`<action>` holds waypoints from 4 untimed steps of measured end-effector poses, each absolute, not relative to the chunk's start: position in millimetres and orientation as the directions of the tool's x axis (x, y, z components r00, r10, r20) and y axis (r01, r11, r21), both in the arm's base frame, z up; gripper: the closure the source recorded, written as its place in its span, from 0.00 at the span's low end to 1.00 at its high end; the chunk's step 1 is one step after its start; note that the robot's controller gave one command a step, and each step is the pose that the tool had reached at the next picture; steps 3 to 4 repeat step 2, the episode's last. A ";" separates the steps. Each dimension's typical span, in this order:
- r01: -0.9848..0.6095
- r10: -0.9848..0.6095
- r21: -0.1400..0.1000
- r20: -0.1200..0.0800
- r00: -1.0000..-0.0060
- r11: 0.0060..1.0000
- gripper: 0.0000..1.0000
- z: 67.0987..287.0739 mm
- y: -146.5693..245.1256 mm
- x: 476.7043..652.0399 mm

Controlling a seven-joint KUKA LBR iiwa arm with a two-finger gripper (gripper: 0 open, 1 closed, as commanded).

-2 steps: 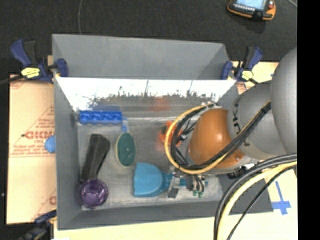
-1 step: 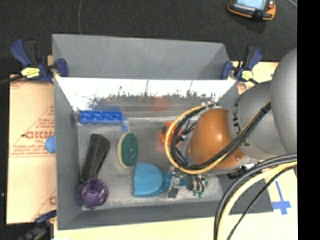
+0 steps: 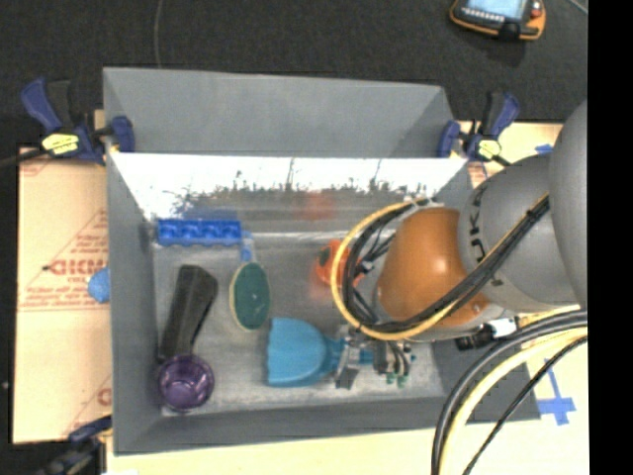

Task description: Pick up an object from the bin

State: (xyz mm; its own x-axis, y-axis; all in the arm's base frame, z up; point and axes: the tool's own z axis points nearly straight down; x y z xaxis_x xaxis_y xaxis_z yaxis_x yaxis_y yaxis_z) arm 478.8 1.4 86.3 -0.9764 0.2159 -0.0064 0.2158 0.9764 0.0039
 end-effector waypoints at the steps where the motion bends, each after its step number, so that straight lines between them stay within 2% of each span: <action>1: 0.212 0.212 0.002 0.001 -0.977 0.977 1.00 132.7 1.0 477.3; 2: 0.210 0.210 0.003 -0.001 -0.978 0.978 1.00 161.0 0.7 478.1; 4: 0.210 0.210 0.003 -0.001 -0.978 0.978 1.00 161.0 0.7 478.1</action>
Offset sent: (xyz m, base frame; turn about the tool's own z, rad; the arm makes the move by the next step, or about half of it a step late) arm -0.0021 -0.0001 0.0902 -0.0021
